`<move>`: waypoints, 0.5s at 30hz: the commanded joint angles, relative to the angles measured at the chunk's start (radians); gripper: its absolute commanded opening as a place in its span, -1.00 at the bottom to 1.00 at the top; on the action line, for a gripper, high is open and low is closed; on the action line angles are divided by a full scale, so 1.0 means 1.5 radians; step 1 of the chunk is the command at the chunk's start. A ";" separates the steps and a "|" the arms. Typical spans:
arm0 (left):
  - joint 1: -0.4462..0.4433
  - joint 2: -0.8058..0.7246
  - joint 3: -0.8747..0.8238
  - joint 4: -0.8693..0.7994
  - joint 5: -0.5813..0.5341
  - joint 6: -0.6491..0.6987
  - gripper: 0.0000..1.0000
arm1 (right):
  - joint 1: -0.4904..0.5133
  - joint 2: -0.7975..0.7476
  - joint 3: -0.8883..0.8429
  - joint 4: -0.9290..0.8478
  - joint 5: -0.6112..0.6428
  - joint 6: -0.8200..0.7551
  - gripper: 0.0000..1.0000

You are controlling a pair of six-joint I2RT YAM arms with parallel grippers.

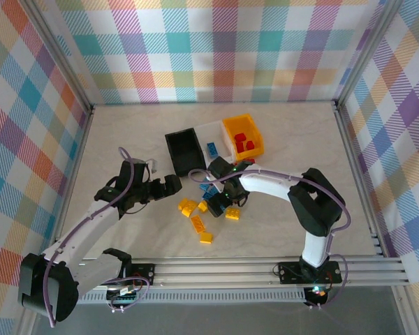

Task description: Sort the legos into containers by color

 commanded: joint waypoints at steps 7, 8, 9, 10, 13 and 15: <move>0.004 0.004 -0.010 -0.013 -0.006 0.003 0.98 | 0.020 0.031 0.024 0.025 0.014 0.000 0.65; 0.004 0.002 -0.010 -0.016 -0.007 0.004 0.98 | 0.021 0.036 0.028 0.022 0.015 0.000 0.60; 0.004 0.002 -0.011 -0.016 -0.007 0.004 0.98 | 0.022 0.040 0.029 0.021 0.015 0.000 0.57; 0.004 0.000 -0.013 -0.017 -0.008 0.005 0.98 | 0.023 0.041 0.029 0.019 0.016 0.002 0.54; 0.005 -0.003 -0.015 -0.018 -0.009 0.005 0.98 | 0.023 0.036 0.025 0.019 0.028 0.009 0.45; 0.005 -0.002 -0.015 -0.017 -0.009 0.004 0.98 | 0.023 0.025 0.020 0.018 0.038 0.017 0.34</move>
